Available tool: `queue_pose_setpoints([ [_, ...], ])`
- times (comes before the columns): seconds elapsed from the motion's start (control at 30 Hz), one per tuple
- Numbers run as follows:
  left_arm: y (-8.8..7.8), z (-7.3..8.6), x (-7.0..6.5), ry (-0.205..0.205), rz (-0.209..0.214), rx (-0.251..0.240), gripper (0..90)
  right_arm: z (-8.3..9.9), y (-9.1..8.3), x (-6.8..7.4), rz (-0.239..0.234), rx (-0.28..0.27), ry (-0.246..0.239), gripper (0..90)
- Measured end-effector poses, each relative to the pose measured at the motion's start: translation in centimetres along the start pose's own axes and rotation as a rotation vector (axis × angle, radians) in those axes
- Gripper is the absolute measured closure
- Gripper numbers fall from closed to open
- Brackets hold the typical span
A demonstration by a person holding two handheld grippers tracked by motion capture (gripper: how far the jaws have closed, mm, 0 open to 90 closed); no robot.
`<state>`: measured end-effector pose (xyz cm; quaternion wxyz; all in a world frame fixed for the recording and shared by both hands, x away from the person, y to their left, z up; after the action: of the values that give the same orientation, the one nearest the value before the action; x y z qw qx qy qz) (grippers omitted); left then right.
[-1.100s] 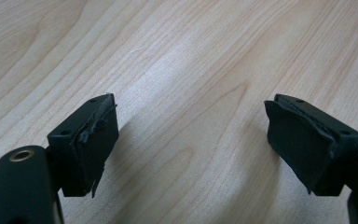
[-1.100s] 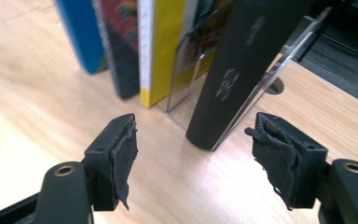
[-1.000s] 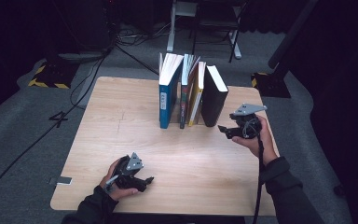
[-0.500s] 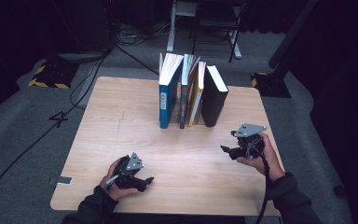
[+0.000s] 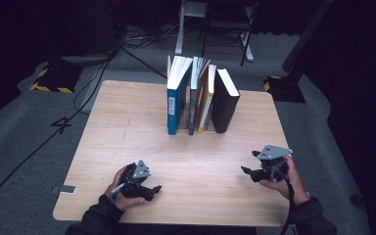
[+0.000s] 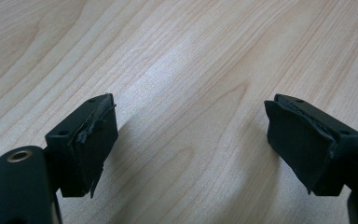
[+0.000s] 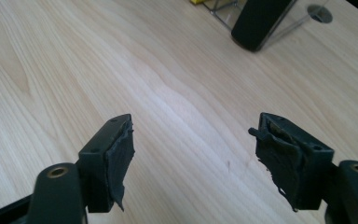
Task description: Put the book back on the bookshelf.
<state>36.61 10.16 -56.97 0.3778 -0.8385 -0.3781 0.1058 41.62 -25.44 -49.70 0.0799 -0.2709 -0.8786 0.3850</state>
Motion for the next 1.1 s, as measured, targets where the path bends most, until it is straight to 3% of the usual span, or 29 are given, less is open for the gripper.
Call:
queue_pose_setpoints([
  [0.27,0.0,0.0,0.0,0.001,0.000,0.000,16.4,2.8,-1.1,-0.2,0.004,-0.019,0.020,27.6],
  [0.4,0.0,0.0,0.0,0.000,0.000,0.000,16.4,4.6,-1.5,-0.1,-0.028,-0.030,0.038,26.0],
  [0.7,0.0,0.0,0.0,-0.001,0.002,0.000,16.3,8.6,-2.0,-0.8,-0.005,-0.056,0.156,24.8],
  [0.77,0.0,0.0,0.0,0.000,0.002,0.000,16.3,9.4,-2.1,-0.5,-0.024,-0.075,0.184,24.8],
  [0.93,0.0,0.0,0.0,0.000,0.001,0.000,16.3,11.1,-2.3,-0.1,-0.009,-0.053,0.189,23.9],
  [1.03,0.0,0.0,0.0,-0.001,-0.001,0.000,16.4,11.7,-1.9,-0.1,-0.016,-0.051,0.218,20.9],
  [1.1,0.0,0.0,0.0,0.000,-0.004,0.000,16.5,11.7,-1.8,-0.3,-0.016,-0.080,0.235,19.7],
])
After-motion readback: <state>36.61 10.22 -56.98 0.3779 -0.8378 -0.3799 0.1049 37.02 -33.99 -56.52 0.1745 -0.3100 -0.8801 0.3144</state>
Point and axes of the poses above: each handheld gripper's, and its own axes: y roughly forward along the jaws, z roughly out of its underside, x roughly to its left, the point moved 9 cm from there along y, roughly forward along the jaws, and after that the axes turned 10 degrees about -z, right-handed, at the moved point
